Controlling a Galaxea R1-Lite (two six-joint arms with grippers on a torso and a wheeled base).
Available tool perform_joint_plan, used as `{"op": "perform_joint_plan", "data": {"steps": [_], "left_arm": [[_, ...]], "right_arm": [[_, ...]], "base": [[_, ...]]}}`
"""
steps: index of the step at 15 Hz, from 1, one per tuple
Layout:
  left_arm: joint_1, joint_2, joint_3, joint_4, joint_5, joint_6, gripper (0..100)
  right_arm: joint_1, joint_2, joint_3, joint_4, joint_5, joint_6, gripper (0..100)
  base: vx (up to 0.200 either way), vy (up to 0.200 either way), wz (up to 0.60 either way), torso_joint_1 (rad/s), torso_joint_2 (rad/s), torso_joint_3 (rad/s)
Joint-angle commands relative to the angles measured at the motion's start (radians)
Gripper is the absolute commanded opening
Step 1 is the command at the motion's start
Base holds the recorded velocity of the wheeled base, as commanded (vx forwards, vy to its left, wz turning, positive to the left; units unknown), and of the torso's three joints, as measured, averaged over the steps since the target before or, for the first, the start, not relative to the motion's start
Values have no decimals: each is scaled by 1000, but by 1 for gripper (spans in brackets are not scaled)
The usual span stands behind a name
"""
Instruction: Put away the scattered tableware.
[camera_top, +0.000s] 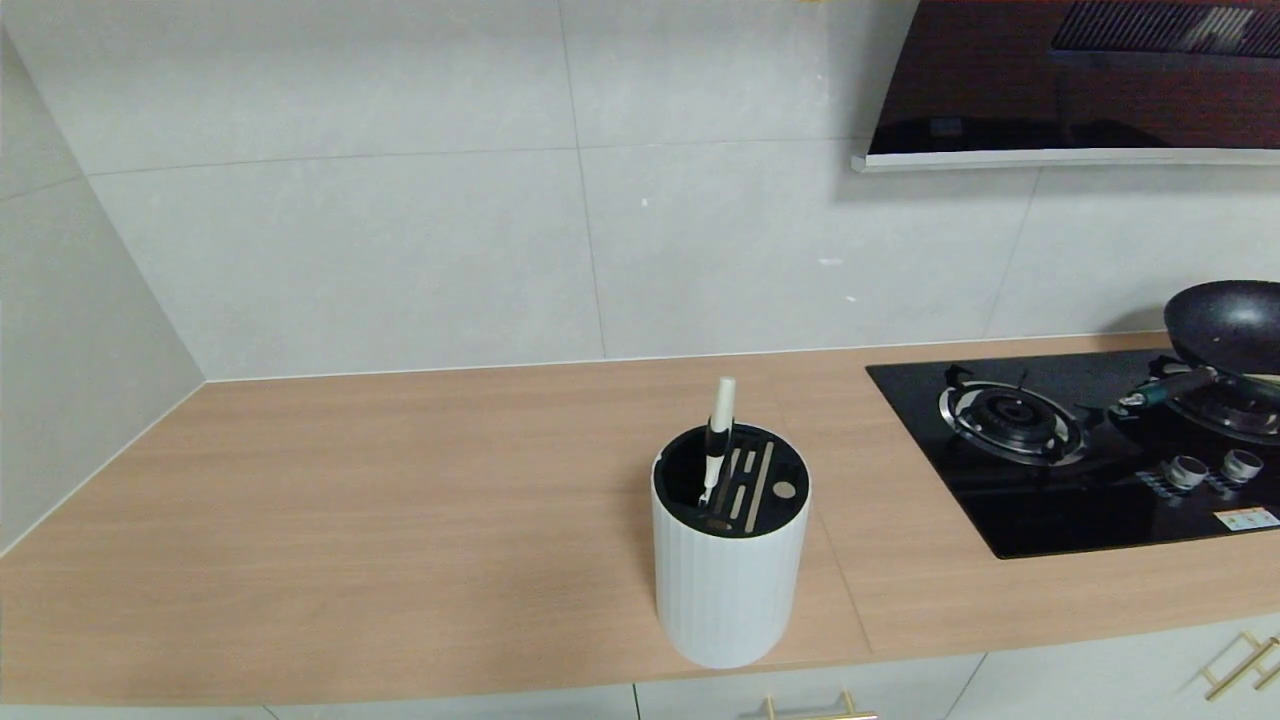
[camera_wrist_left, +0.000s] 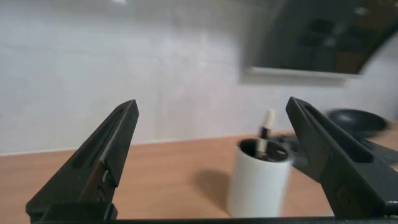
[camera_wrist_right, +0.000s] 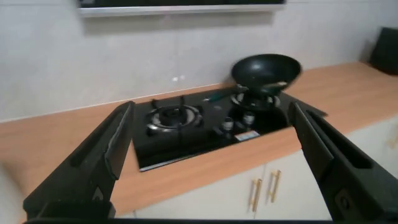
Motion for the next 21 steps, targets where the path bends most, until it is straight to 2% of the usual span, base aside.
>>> {"op": "perform_joint_plan", "data": {"steps": [1,2,3,5,6,7,9,11,12,13,15,21], "left_arm": [[29,-51,150,-27,90,161,100],[29,-51,150,78,160,205,100],[29,-51,150,147,214,233,100],[29,-51,139,378,312,270,100],[29,-51,130,386,310,267,100],[29,-51,128,386,309,259,100],[29,-51,136,385,307,240,100],[29,-51,136,385,307,244,100],[29,-51,136,383,307,224,100],[29,-51,137,375,307,164,100],[29,-51,148,360,291,118,100],[29,-51,150,352,291,119,100]], "right_arm": [[-9,-32,147,-72,-2,1,100],[-7,-32,222,-127,14,1,100],[-7,-32,269,-164,61,9,100],[-7,-32,266,-118,164,86,100],[-7,-32,266,-92,182,87,100],[-7,-30,268,-7,199,84,100],[-7,-32,266,-6,199,87,100],[-7,-32,266,-6,202,79,100],[-5,-32,266,-6,239,79,100],[-5,-32,266,3,300,79,100],[-5,-32,266,48,380,66,100],[-5,-32,266,40,380,79,100]], "base": [[0,0,0,0,0,0],[0,0,0,0,0,0],[0,0,0,0,0,0],[0,0,0,0,0,0],[0,0,0,0,0,0],[0,0,0,0,0,0],[0,0,0,0,0,0],[0,0,0,0,0,0],[0,0,0,0,0,0],[0,0,0,0,0,0],[0,0,0,0,0,0],[0,0,0,0,0,0]]}}
